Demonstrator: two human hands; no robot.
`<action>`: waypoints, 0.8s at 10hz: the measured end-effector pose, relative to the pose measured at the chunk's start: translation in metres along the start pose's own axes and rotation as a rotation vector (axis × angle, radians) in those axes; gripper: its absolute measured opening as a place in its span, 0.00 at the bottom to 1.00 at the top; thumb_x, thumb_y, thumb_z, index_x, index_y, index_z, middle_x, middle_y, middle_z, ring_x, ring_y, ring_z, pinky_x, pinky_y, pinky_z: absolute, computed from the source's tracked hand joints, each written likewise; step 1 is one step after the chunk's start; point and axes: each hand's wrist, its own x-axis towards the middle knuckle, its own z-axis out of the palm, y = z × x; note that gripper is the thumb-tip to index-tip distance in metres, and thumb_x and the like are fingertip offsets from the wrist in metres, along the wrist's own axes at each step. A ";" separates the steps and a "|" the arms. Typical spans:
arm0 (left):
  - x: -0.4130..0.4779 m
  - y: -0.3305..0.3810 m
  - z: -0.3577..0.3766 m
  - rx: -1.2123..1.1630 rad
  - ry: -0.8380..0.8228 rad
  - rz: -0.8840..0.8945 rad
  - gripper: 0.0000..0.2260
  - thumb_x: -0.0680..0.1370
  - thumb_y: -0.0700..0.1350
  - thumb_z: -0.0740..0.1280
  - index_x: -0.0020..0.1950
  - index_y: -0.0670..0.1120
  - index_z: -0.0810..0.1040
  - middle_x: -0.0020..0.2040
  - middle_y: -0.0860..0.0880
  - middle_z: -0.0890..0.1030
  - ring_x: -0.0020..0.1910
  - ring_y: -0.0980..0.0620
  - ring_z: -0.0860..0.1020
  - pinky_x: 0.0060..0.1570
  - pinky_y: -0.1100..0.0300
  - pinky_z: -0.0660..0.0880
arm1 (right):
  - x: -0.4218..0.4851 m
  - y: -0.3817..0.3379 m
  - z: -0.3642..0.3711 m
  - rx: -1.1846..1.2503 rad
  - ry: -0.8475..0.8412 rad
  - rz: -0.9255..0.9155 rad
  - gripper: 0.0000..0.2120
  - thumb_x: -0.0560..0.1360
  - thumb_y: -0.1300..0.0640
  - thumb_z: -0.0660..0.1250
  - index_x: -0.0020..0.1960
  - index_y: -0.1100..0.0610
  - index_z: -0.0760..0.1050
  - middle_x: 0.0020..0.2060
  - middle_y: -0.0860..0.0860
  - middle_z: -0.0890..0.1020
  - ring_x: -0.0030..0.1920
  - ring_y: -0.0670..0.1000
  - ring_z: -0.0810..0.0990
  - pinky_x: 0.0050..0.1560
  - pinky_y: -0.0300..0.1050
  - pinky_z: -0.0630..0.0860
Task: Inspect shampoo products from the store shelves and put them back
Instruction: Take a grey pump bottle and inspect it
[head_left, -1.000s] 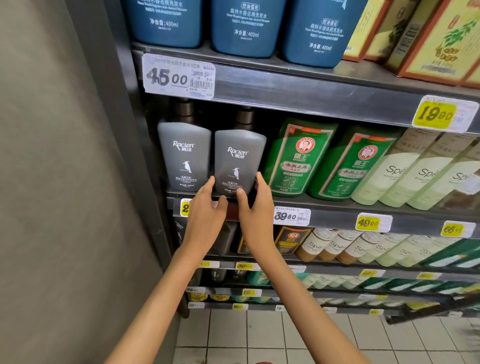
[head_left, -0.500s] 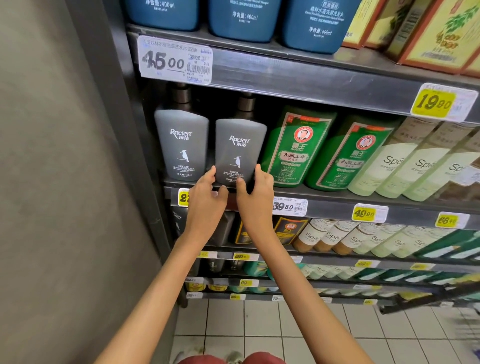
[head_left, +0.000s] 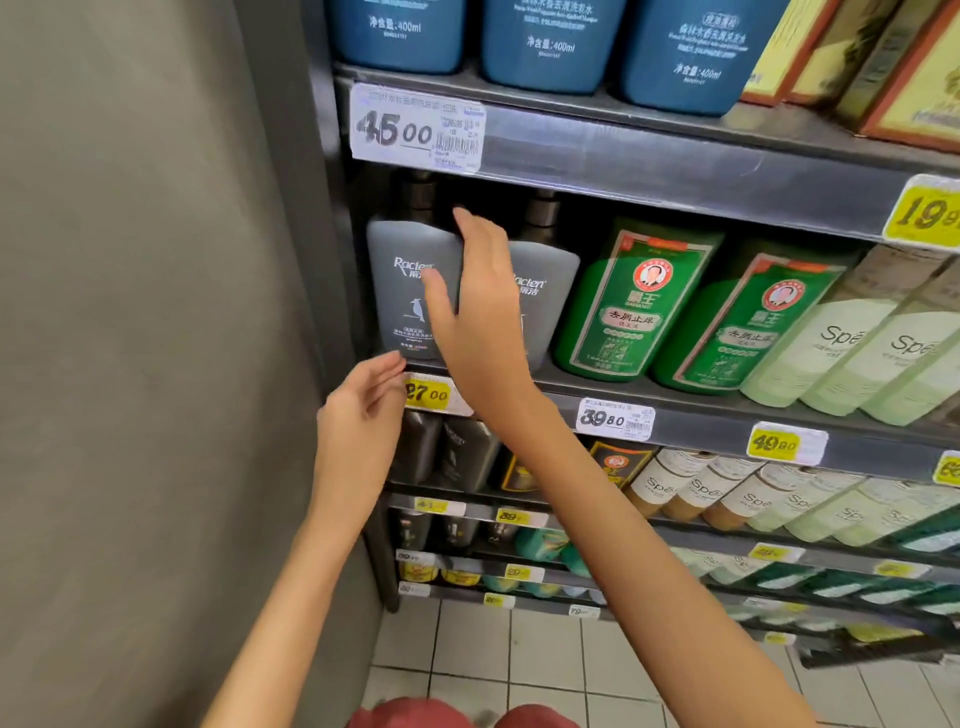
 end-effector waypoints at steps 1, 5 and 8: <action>-0.003 -0.001 -0.009 0.015 0.020 -0.005 0.13 0.78 0.34 0.60 0.58 0.48 0.76 0.49 0.58 0.80 0.48 0.70 0.78 0.53 0.77 0.70 | 0.015 -0.002 0.006 -0.071 -0.081 0.024 0.19 0.76 0.66 0.64 0.64 0.73 0.66 0.59 0.69 0.71 0.62 0.65 0.70 0.64 0.54 0.65; -0.011 -0.004 -0.013 0.005 0.050 -0.067 0.12 0.78 0.35 0.61 0.56 0.49 0.76 0.51 0.53 0.81 0.53 0.62 0.78 0.59 0.68 0.69 | 0.008 0.004 0.028 -0.080 0.003 0.059 0.24 0.71 0.63 0.72 0.61 0.71 0.67 0.54 0.66 0.70 0.55 0.60 0.69 0.60 0.51 0.67; -0.022 -0.007 -0.015 0.026 0.098 -0.047 0.11 0.79 0.38 0.60 0.59 0.47 0.77 0.50 0.56 0.80 0.48 0.70 0.77 0.49 0.82 0.67 | -0.020 0.002 -0.005 0.250 0.067 0.267 0.27 0.71 0.58 0.74 0.65 0.62 0.68 0.58 0.56 0.77 0.58 0.52 0.76 0.59 0.42 0.71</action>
